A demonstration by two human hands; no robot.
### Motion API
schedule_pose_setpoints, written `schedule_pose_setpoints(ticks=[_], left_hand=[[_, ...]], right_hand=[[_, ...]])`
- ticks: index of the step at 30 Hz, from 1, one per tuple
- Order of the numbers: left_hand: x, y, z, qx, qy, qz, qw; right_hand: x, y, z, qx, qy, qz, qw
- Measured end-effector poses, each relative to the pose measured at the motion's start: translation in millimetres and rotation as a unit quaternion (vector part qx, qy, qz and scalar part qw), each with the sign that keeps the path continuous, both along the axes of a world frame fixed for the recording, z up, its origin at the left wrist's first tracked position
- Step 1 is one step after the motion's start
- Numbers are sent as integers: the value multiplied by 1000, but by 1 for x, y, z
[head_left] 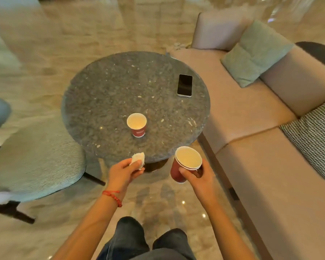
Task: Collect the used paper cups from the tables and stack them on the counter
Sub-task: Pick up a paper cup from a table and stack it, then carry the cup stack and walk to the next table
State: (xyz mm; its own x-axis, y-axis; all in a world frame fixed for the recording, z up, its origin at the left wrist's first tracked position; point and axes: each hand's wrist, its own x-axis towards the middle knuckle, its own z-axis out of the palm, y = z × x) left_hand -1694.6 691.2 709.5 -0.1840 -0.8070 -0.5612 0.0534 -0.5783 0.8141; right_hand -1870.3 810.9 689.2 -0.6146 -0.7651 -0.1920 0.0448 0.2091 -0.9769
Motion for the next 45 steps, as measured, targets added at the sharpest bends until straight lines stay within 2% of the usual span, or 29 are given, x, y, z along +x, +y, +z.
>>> schedule_pose_setpoints(ticks=[8, 19, 28, 34, 45], left_hand=[[25, -63, -9, -11, 9, 55, 998], [41, -138, -22, 5, 13, 71, 997], [40, -152, -27, 35, 10, 87, 996], [40, -151, -30, 39, 5, 112, 993], [42, -151, -31, 58, 5, 134, 989]], right_hand=[[10, -100, 1, -31, -8, 67, 997], [20, -198, 0, -37, 2, 82, 996], [20, -232, -1, -14, 45, 109, 993], [20, -236, -22, 39, 65, 147, 986], [26, -233, -54, 68, 103, 201, 972]])
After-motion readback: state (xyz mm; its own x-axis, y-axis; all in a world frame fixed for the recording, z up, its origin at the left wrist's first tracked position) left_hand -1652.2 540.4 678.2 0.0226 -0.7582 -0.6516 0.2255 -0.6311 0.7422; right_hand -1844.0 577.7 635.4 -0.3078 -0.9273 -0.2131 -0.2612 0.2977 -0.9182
